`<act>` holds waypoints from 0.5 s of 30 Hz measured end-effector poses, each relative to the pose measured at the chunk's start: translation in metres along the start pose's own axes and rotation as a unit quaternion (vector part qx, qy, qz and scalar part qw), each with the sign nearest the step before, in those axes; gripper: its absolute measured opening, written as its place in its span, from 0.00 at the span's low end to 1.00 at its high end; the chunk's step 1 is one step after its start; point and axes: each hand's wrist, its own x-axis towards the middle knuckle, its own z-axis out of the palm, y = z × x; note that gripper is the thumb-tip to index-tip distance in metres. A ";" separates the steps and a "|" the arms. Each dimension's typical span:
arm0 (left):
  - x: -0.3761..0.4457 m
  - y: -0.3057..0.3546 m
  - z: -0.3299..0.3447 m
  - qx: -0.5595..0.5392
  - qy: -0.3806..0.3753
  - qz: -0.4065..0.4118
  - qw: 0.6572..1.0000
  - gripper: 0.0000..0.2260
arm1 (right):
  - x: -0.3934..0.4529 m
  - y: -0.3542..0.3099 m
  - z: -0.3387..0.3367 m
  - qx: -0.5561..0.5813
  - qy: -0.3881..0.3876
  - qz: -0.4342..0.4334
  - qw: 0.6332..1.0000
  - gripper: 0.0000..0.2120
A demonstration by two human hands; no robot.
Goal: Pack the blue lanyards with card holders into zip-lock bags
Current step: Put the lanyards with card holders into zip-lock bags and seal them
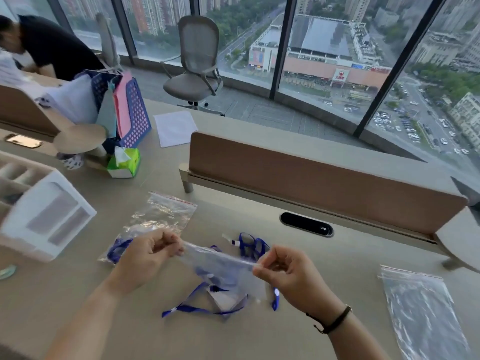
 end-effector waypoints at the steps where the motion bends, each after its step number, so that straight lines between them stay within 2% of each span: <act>1: -0.003 -0.005 -0.016 -0.005 0.015 -0.006 1.000 0.06 | 0.008 -0.006 0.014 0.003 -0.013 -0.006 1.000 0.07; 6: -0.013 -0.025 -0.098 0.012 0.083 -0.009 0.996 0.08 | 0.049 -0.030 0.089 0.016 -0.059 -0.013 0.998 0.08; 7: -0.013 -0.030 -0.114 0.011 0.100 -0.006 0.995 0.06 | 0.057 -0.034 0.104 0.021 -0.063 -0.011 0.998 0.09; 8: -0.014 -0.035 -0.131 0.009 0.114 -0.006 0.993 0.03 | 0.066 -0.037 0.120 0.024 -0.062 -0.008 0.998 0.11; 11: -0.004 -0.057 -0.178 -0.005 0.153 -0.014 0.988 0.05 | 0.091 -0.047 0.167 0.039 -0.057 0.008 0.998 0.09; 15: 0.033 -0.082 -0.215 0.026 0.170 -0.034 0.985 0.01 | 0.132 -0.052 0.209 0.023 -0.047 0.033 0.998 0.07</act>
